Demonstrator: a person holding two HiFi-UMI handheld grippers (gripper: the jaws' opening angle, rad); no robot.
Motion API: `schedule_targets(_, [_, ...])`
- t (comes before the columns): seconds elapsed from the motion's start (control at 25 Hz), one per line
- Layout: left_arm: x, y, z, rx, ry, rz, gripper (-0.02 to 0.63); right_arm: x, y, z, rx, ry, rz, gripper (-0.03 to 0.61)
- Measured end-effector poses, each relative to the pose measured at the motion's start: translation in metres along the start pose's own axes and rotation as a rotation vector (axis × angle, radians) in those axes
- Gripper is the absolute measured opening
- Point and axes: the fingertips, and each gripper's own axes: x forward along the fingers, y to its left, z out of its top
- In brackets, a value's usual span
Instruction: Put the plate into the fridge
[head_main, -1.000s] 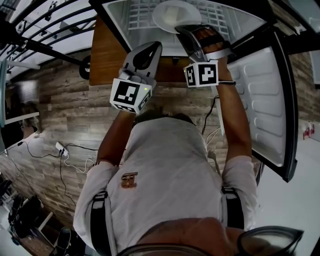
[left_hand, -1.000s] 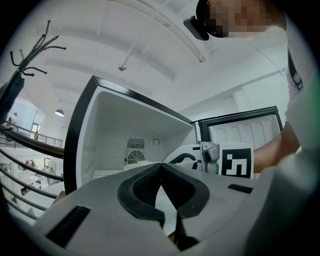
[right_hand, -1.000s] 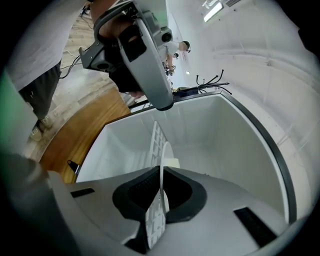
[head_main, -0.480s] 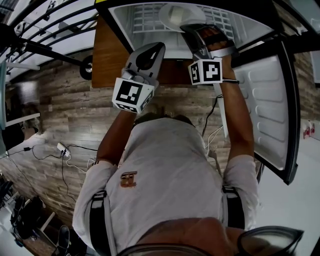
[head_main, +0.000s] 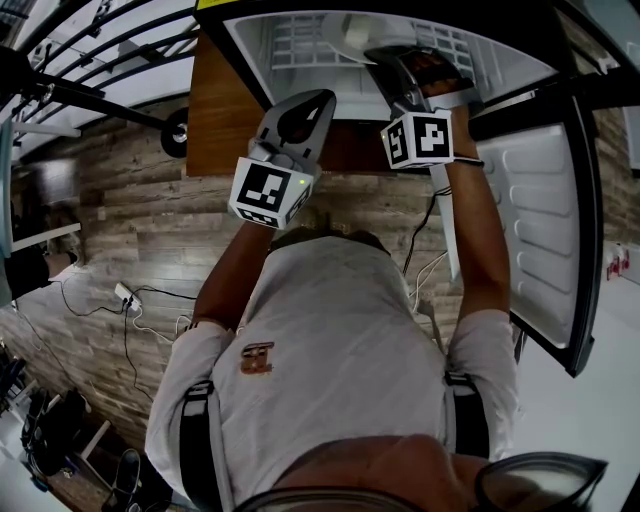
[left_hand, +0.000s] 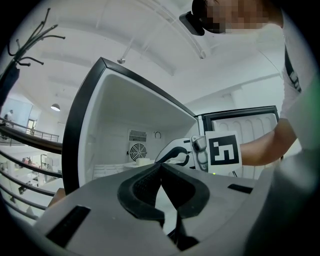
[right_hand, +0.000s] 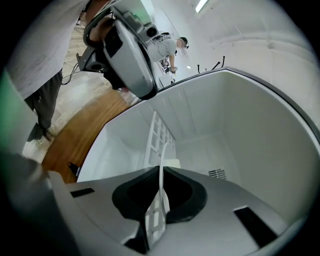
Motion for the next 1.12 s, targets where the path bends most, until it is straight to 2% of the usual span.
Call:
schedule_targets(0.44, [-0.001,0.003,-0.003,0.001,0.011,-0.013,0.018,0.0,-0.001,0.008,0.078,-0.037,0.082,0.042])
schedule_targets(1.12, [0.001,-0.003,-0.012,-0.017,0.015,-0.038,0.018,-0.007,0.014,0.013,0.08,-0.035,0.141,0.043])
